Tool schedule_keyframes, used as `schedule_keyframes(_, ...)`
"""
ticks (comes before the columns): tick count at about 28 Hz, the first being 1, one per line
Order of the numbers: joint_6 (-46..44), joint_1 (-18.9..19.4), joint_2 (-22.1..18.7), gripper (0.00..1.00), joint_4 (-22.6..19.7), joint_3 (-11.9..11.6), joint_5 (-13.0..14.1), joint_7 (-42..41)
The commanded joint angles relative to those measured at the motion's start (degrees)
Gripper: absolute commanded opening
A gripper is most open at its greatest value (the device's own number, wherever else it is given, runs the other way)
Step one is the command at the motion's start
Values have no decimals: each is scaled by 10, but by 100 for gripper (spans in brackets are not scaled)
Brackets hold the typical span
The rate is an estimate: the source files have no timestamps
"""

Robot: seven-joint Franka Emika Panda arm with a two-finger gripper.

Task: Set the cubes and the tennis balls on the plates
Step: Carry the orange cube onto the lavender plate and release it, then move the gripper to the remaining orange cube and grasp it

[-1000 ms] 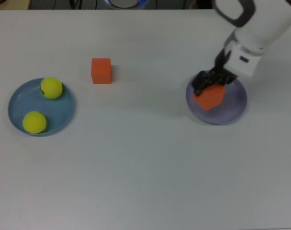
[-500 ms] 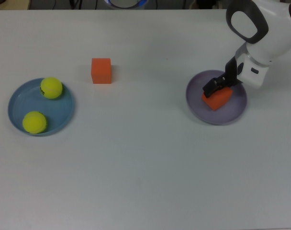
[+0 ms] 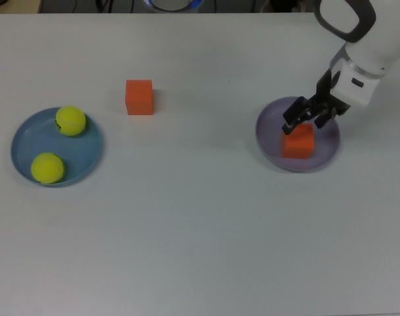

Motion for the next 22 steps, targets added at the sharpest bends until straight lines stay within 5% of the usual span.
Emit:
schedule_keyframes(1,-30,-31,-34,100,-15,-8,0,4)
schedule_keyframes(10,-286,-93,-60,100,-16,-10,0,-127)
schedule_keyframes(22,-312,-180,-49,100,-56,-10,-7,-165)
